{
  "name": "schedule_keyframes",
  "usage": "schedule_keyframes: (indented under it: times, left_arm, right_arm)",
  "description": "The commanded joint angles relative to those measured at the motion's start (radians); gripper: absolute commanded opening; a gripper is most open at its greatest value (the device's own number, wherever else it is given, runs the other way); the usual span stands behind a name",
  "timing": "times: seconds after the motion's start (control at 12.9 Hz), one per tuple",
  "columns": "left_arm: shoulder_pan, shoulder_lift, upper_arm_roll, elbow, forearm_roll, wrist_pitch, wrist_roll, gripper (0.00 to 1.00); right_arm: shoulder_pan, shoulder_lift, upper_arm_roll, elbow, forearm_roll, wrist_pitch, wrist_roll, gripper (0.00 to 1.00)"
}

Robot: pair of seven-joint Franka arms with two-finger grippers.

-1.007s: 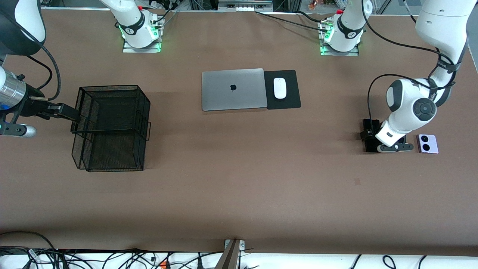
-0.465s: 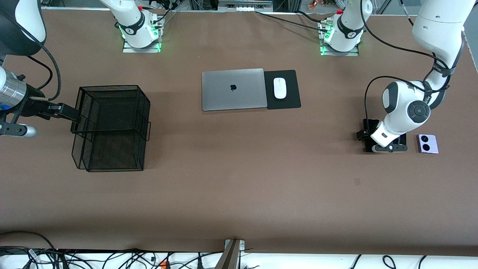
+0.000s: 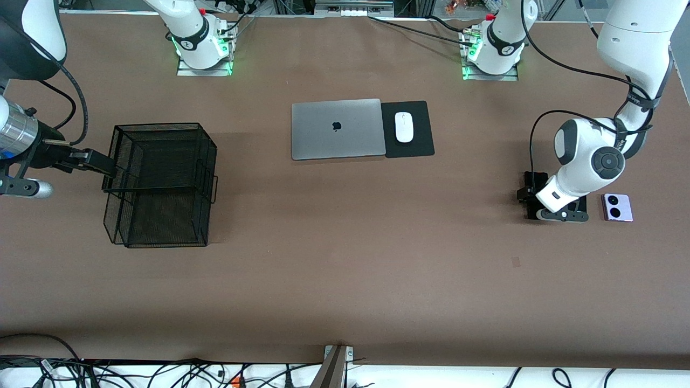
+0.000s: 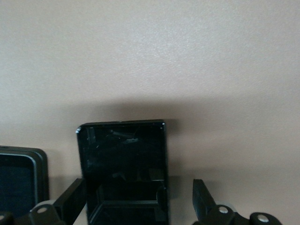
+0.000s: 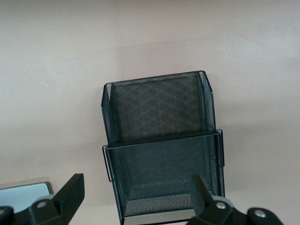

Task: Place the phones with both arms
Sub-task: 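Close the left gripper on the tall black phone and lift it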

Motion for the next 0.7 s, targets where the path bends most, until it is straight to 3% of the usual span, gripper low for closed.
schedule_keyframes:
  times: [0.0, 0.62]
  left_arm:
    - [0.018, 0.009, 0.005, 0.025, -0.002, -0.027, 0.056, 1.0]
    - [0.029, 0.043, 0.004, 0.026, -0.006, -0.013, 0.03, 1.0]
  right_arm:
    - [0.001, -0.007, 0.0, -0.005, 0.006, -0.002, -0.002, 1.0]
    - [0.001, -0.007, 0.0, -0.005, 0.006, -0.002, -0.002, 1.0]
